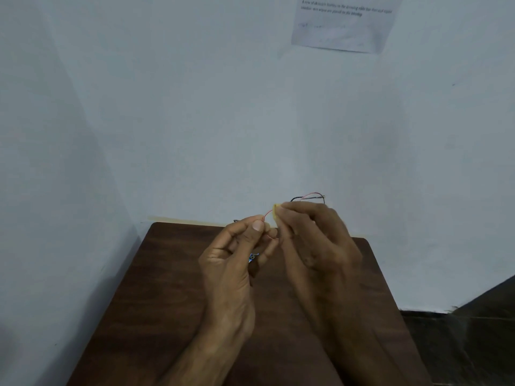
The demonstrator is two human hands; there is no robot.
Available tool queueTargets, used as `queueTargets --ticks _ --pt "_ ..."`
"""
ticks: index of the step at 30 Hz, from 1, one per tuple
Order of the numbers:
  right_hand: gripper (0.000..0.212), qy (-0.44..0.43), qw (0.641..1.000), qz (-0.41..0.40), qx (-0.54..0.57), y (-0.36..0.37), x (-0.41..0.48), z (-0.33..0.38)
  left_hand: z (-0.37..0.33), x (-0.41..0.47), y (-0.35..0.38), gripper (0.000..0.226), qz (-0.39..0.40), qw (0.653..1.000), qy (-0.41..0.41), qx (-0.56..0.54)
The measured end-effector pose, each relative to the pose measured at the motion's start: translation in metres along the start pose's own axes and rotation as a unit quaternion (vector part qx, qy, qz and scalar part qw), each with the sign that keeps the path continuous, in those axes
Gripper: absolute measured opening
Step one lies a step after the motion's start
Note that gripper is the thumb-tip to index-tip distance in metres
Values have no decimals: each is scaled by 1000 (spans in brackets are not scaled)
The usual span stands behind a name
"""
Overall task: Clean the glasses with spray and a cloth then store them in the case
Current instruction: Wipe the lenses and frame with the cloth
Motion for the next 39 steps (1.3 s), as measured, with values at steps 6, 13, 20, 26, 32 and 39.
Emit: queueTargets --ticks 6,13,20,26,32,39 --pt "18 -7 999 -31 6 -5 7 -16 -1 4 12 19 10 999 32 34" --pt "18 -30 999 -8 42 -9 7 -19 -2 7 22 12 13 997 42 59" --pt "19 -24 999 2 41 -18 14 -28 4 3 35 11 16 996 47 68" --pt "17 -8 998 -1 69 -27 14 -41 14 -2 44 10 -5 998 43 54" --pt "20 -21 998 21 53 -33 -3 -53 17 -7 47 8 -37 998 41 15" --pt "18 -73 994 50 58 -38 -11 -43 19 -16 49 7 -57 998 36 2"
Point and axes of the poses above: each hand's wrist, its own x-axis towards the middle knuckle, its own y-axis out of the palm, z = x × y, the point moved 1 cm from there along x, towards the middle knuckle, and after that the axes turned 7 degrees about z, right-handed, at the moved point
